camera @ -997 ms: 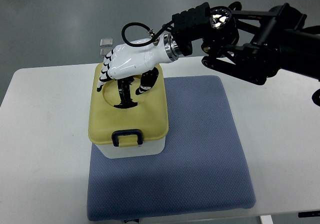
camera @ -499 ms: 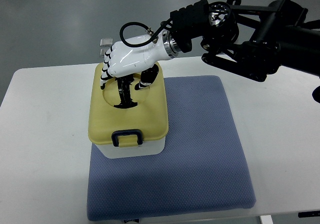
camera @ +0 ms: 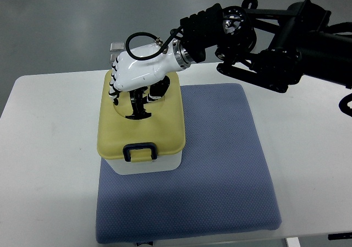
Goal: Open white storage box with right hand
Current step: 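Lift the yellow lid off the box with the right hand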
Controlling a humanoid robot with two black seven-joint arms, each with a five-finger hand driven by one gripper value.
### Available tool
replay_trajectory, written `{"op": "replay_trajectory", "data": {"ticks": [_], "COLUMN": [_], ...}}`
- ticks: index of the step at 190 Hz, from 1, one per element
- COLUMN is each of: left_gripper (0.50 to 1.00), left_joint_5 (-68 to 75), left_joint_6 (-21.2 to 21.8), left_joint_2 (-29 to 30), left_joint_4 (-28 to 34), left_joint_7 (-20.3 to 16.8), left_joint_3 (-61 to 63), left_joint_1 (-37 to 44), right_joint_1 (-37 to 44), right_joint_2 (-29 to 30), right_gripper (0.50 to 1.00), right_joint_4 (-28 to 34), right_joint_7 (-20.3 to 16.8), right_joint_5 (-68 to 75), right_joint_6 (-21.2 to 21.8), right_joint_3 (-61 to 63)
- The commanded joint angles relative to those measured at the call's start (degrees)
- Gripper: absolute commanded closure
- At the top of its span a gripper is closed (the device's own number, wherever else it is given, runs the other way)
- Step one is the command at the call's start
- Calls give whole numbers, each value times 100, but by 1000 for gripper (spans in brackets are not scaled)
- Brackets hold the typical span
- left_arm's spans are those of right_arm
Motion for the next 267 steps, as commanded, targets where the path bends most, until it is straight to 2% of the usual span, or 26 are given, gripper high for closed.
{"op": "replay_trajectory", "data": {"ticks": [1, 10, 31, 39, 171, 267], "left_gripper": [500, 500, 500, 500, 500, 500], "left_joint_5": [0, 0, 0, 0, 0, 0], "left_joint_6": [0, 0, 0, 0, 0, 0], "left_joint_2": [0, 0, 0, 0, 0, 0], "left_joint_4": [0, 0, 0, 0, 0, 0], "left_joint_7": [0, 0, 0, 0, 0, 0], "left_joint_3": [-1, -1, -1, -1, -1, -1], "left_joint_1": [0, 0, 0, 0, 0, 0], "right_joint_1": [2, 2, 2, -7, -7, -33], "right_joint_2": [16, 16, 16, 16, -142, -731], "right_gripper": [893, 930, 963, 1000, 1000, 1000], "right_joint_4": [-4, -4, -12, -12, -118, -592], "right_joint_7": [0, 0, 0, 0, 0, 0], "right_joint_5": [-62, -115, -123, -132, 52, 334], "right_joint_6": [-2, -2, -2, -38, -723, -723], "right_joint_3": [-28, -28, -28, -28, 288, 1229]}}
